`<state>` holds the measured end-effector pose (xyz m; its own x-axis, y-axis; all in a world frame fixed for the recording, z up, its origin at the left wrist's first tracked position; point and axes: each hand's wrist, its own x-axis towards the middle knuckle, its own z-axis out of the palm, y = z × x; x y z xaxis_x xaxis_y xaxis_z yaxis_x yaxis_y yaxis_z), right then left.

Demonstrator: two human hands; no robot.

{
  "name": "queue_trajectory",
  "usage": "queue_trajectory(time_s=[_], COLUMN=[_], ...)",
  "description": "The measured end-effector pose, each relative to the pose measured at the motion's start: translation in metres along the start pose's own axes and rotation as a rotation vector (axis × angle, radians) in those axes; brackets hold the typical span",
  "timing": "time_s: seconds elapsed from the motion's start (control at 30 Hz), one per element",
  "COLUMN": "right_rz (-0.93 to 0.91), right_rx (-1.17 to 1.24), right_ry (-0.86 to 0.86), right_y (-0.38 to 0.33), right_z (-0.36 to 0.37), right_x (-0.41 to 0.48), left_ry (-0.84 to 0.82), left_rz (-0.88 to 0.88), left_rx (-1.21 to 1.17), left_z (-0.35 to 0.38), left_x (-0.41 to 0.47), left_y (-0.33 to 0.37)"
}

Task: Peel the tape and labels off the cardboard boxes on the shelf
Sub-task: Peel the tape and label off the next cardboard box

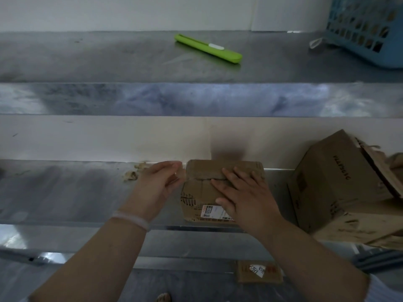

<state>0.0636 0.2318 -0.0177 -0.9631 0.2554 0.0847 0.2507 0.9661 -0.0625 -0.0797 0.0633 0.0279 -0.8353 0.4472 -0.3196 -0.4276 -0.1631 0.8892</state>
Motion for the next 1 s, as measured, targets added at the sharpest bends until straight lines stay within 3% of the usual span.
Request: queue_trajectory(time_s=[0.03,0.13,0.17,0.23,0.37,0.43,0.57,0.67,0.7,0.8,1.0], right_rz=[-0.001,-0.003,-0.003,-0.003,-0.003,0.0,-0.004,-0.003,-0.004,0.0,-0.006], right_rx=[0.0,0.003,0.005,0.006,-0.003,-0.003,0.001,0.001,-0.002,0.001,-0.001], right_ry=[0.0,-0.006,-0.006,-0.004,-0.005,-0.001,0.009,0.016,0.022,0.047,0.048], right_y=[0.0,0.0,0.0,0.0,0.001,0.0,0.0,0.0,0.0,0.0,0.0], right_z=[0.0,0.001,0.001,0.001,0.001,0.0,-0.001,0.0,0.001,0.001,0.002], right_x=[0.0,0.0,0.0,0.0,0.0,-0.001,-0.001,-0.001,-0.002,-0.001,-0.001], left_ry=[-0.01,-0.013,0.002,0.056,0.013,-0.022,-0.103,-0.078,-0.059,-0.03,-0.184], left_rz=[0.041,0.3,0.336,0.329,0.073,-0.002,-0.003,0.298,0.37,0.462,0.312], left_rx=[0.158,0.992,1.122,1.084,0.431,0.344,0.487,1.082,1.184,1.241,1.307], left_z=[-0.004,-0.019,-0.022,-0.021,-0.005,-0.002,-0.002,-0.006,-0.007,-0.009,-0.016], left_x=[-0.001,0.001,0.002,0.005,0.009,0.011,0.013,0.016,0.016,0.016,0.023], left_y=[0.002,0.011,0.013,0.016,0.015,0.012,0.011,0.012,0.012,0.008,0.009])
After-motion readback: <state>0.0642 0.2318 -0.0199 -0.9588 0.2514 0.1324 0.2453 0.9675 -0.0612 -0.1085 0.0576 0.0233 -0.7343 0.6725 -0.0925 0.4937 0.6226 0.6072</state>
